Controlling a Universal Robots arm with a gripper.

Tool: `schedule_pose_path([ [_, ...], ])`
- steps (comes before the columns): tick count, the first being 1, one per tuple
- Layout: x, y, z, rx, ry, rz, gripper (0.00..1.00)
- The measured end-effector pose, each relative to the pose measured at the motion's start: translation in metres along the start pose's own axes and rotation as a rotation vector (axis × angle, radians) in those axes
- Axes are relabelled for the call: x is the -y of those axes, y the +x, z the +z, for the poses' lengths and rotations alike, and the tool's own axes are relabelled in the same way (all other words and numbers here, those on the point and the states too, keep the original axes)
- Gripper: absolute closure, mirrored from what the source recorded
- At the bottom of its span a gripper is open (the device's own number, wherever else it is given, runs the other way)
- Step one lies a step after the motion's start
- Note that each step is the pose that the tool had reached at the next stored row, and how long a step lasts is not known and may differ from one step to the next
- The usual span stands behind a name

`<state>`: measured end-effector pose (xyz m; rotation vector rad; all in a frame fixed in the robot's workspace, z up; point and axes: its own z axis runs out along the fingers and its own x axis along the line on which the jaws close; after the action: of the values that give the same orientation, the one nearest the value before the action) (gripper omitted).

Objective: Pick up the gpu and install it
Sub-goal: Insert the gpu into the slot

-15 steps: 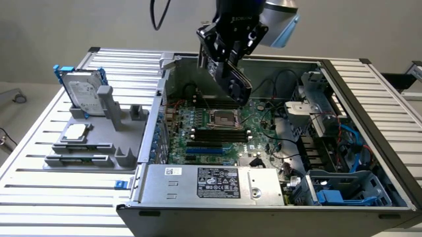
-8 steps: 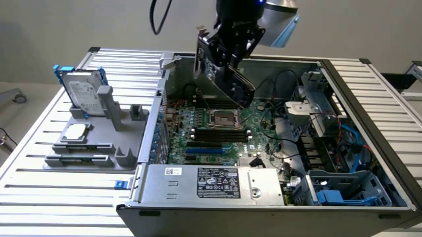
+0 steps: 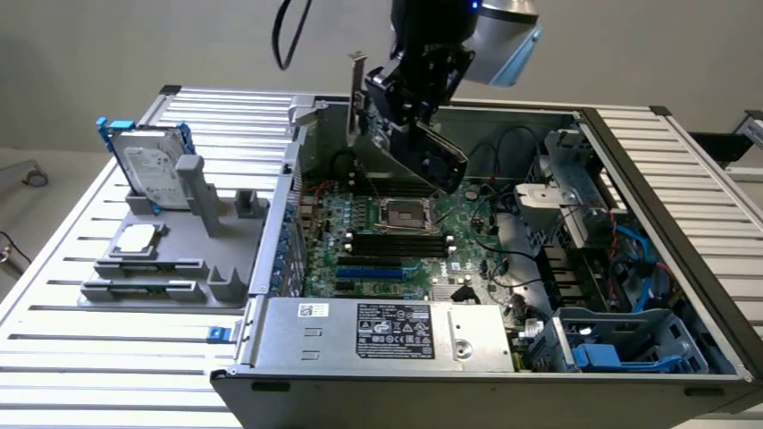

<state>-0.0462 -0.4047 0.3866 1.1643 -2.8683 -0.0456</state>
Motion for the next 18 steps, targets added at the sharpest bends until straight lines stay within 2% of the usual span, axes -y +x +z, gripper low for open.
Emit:
schedule_pose_path([
  [3, 0.0, 0.0, 0.0009, 0.0148, -0.011, -0.042, 0.72],
  [5, 0.0001, -0.0001, 0.0018, 0.0214, -0.0158, -0.073, 0.72],
  [6, 0.0001, -0.0001, 0.0023, 0.023, -0.0162, -0.089, 0.72],
  [18, 0.0004, -0.0003, 0.0089, 0.0305, -0.0045, -0.304, 0.72],
])
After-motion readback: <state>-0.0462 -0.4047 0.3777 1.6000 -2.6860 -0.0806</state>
